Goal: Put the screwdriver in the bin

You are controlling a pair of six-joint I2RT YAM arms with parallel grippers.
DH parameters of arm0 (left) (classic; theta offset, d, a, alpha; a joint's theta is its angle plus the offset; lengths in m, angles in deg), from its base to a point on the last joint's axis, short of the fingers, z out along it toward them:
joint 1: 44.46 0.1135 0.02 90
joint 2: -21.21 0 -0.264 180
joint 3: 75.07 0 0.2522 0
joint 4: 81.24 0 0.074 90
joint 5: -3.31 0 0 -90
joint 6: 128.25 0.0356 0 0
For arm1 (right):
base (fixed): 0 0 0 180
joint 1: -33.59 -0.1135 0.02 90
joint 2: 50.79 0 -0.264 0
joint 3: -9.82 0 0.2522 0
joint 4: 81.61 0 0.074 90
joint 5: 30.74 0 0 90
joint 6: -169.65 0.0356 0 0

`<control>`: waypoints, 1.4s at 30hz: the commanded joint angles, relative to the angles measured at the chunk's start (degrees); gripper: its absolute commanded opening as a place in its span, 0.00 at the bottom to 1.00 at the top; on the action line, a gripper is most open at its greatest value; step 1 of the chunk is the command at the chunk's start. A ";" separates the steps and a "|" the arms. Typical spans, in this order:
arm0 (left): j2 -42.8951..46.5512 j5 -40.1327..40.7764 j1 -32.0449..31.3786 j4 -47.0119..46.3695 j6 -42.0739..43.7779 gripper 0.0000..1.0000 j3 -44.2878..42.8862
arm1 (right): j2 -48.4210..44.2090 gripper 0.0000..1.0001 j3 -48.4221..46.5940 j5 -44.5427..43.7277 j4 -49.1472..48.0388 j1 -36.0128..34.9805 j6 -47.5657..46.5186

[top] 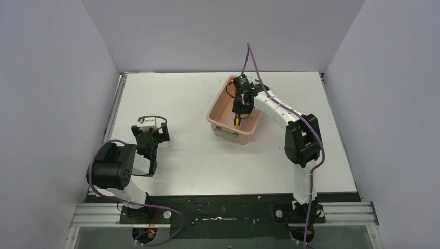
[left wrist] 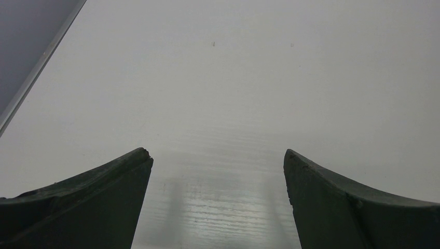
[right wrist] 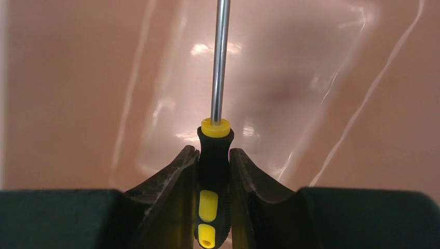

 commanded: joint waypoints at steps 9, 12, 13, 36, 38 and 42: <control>0.85 -1.06 0.25 -1.65 0.46 0.97 -0.26 | 6.83 0.44 5.35 -4.66 -4.72 -0.58 0.94; 0.85 -1.06 0.25 -1.62 0.44 0.97 -0.26 | 5.56 0.56 4.83 -5.60 -4.52 -0.63 0.95; 0.86 -1.06 0.25 -1.58 0.42 0.97 -0.26 | 4.87 0.60 4.56 -6.02 -4.24 -0.67 0.88; 0.86 -0.96 0.25 -1.57 0.42 0.97 -0.26 | -39.03 1.00 33.09 -15.05 -19.31 10.66 -9.24; 0.81 -0.95 0.25 -1.63 0.44 0.97 -0.27 | -43.38 1.00 41.22 -14.99 -22.28 14.23 -8.80; 0.81 -1.11 0.31 -1.58 0.43 0.97 -0.26 | -48.33 1.00 53.99 -15.38 -25.08 19.19 -6.75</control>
